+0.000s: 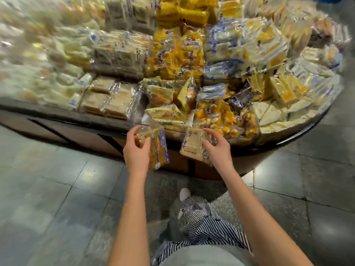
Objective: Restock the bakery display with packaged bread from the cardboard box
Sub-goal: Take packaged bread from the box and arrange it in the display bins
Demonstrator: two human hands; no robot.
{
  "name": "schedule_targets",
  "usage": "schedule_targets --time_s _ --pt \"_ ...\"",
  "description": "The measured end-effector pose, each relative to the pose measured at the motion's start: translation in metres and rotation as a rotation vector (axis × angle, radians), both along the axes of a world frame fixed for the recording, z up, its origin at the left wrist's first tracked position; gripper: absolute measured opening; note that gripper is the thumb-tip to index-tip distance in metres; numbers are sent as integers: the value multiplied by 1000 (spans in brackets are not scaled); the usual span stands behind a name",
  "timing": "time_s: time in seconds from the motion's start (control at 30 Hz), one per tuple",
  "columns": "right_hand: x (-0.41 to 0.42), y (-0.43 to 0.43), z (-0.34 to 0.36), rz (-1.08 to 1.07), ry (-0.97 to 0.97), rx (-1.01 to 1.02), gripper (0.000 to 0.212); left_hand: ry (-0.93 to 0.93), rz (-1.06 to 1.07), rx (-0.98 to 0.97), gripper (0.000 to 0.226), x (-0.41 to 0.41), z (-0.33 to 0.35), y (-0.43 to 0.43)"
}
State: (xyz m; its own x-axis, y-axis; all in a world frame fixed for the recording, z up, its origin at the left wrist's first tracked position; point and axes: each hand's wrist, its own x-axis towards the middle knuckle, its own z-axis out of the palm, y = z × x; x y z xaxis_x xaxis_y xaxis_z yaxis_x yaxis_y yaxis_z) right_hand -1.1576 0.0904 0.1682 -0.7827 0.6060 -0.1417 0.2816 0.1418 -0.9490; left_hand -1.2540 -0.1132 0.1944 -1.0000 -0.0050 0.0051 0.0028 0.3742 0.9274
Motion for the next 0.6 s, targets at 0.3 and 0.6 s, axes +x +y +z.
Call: schedule_targets --time_s 0.3,0.6 --pt "-173 -35 6 235 29 2 30 -1 206 -67 38 -128 14 -49" --pt "-292 -54 6 348 12 2 33 -54 391 -96 29 -215 11 -79"
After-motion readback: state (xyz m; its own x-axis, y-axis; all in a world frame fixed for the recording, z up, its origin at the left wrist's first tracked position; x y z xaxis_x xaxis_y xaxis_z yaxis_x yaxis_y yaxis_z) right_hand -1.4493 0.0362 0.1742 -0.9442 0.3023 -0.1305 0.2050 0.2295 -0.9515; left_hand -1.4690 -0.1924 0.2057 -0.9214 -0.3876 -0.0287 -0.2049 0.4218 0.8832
